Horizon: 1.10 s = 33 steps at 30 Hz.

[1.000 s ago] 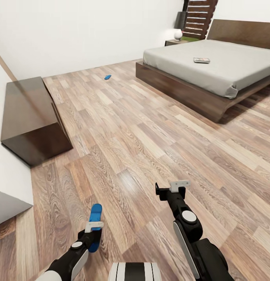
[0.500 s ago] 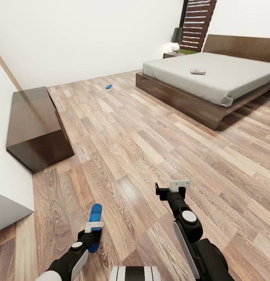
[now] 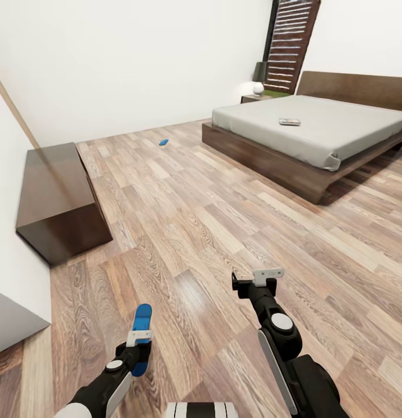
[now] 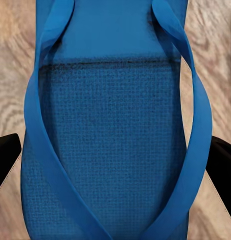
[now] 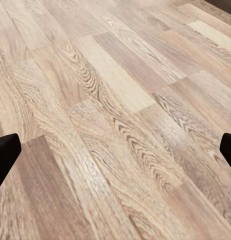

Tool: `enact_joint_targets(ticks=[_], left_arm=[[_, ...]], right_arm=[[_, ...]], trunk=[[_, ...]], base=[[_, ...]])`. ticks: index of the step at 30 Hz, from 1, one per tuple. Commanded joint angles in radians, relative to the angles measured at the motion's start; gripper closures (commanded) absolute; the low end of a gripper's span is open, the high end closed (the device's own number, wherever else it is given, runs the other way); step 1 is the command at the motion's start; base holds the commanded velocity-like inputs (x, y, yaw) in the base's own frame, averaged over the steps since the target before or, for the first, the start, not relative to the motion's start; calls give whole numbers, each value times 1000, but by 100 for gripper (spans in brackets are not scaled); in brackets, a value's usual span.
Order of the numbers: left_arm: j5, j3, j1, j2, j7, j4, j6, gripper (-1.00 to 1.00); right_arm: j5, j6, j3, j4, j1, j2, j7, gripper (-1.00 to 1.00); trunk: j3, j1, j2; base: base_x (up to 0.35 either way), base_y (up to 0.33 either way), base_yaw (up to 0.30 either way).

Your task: In the bedroom, move the book from the bed onto either nightstand, and place the two sandals side by side next to the bed.

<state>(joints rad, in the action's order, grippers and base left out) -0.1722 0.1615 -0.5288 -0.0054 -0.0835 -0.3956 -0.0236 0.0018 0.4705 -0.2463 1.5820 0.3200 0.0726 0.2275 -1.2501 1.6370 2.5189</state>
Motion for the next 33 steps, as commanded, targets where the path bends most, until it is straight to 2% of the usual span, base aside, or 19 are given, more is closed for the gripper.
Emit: enact_joint_targets(ticks=[1, 33], left_arm=[[-10, 9, 0, 1, -7, 1, -2, 100], [-10, 7, 0, 1, -8, 4, -4, 100]], right_arm=[[0, 6, -1, 1, 1, 0, 6, -100], [0, 0, 1, 0, -5, -3, 5, -100]], trunk=[[3, -1, 0], [127, -15, -7]], base=[[0, 0, 0], [0, 0, 0]])
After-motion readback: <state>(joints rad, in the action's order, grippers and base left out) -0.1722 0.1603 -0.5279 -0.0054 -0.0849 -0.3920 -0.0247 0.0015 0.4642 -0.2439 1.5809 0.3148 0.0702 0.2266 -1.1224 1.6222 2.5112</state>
